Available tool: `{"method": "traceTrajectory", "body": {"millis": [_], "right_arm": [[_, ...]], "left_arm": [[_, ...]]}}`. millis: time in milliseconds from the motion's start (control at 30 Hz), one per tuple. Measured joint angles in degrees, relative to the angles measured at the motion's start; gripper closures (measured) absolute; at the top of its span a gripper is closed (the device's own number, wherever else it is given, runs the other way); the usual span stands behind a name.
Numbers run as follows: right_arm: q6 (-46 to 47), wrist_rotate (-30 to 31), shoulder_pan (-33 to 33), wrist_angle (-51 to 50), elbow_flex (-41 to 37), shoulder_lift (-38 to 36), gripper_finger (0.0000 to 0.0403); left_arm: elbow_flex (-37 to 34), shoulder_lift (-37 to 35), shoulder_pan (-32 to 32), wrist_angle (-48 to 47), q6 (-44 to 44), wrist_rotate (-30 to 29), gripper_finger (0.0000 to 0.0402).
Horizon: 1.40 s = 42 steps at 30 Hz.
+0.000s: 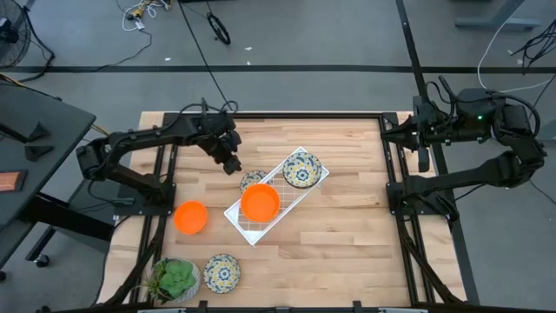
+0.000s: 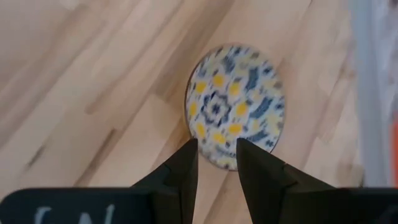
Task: Pick & Place Mini bowls
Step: Stack the yellow patterned bowl on top of the yellow patterned bowl on the shelf
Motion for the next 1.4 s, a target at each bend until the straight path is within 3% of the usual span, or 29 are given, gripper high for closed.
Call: {"method": "traceTrajectory", "body": {"millis": [400,767,933,1400], "right_arm": [[0.0,0.0,0.0,0.0,0.0,0.0,0.0371],[0.0,0.0,0.0,0.0,0.0,0.0,0.0371],[0.0,0.0,0.0,0.0,0.0,0.0,0.0371],[0.0,0.0,0.0,0.0,0.0,0.0,0.0371]], "left_arm": [[-2.8,0.0,-2.0,4.3,-0.8,-3.9,0.0279],[-2.7,3.2,-3.5,6.8,-2.4,-6.0,0.0174],[-2.8,5.9,-4.2,7.1,-2.4,-7.6,0.0144],[-2.8,10.7,-7.3,9.3,-2.7,-8.8,0.0157]]}}
